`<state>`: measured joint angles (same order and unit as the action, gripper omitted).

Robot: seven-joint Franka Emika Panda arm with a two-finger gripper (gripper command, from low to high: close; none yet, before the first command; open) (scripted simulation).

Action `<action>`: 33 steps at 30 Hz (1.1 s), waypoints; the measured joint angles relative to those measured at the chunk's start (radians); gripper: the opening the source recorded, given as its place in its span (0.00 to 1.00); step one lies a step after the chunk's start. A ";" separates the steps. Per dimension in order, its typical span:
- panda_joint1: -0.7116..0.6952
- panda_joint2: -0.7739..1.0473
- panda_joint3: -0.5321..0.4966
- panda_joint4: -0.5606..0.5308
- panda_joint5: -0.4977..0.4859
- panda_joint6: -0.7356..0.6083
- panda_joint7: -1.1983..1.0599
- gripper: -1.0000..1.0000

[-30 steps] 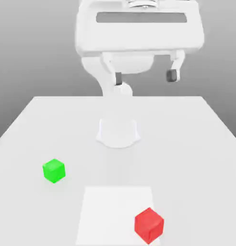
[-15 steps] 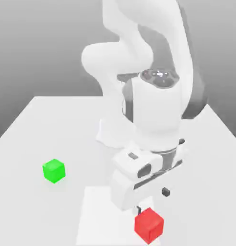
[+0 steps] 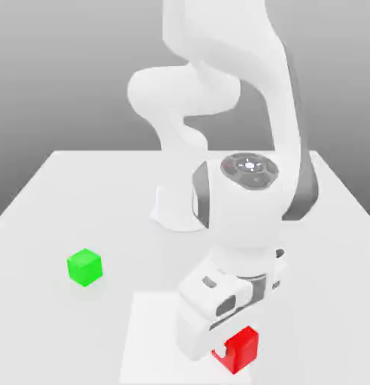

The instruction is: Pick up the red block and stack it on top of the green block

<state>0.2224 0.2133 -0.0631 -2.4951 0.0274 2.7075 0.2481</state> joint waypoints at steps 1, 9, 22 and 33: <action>-0.016 -0.033 -0.016 -0.014 -0.021 -0.017 -0.010 0.00; -0.252 -0.273 -0.165 -0.162 -0.213 -0.090 -0.162 0.00; -0.502 -0.539 -0.427 -0.442 -0.380 -0.080 -0.519 0.00; -0.347 -0.418 -0.566 -0.470 -0.168 0.043 -0.719 0.00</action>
<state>-0.1249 -0.2050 -0.6293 -2.9652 -0.1403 2.7505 -0.4712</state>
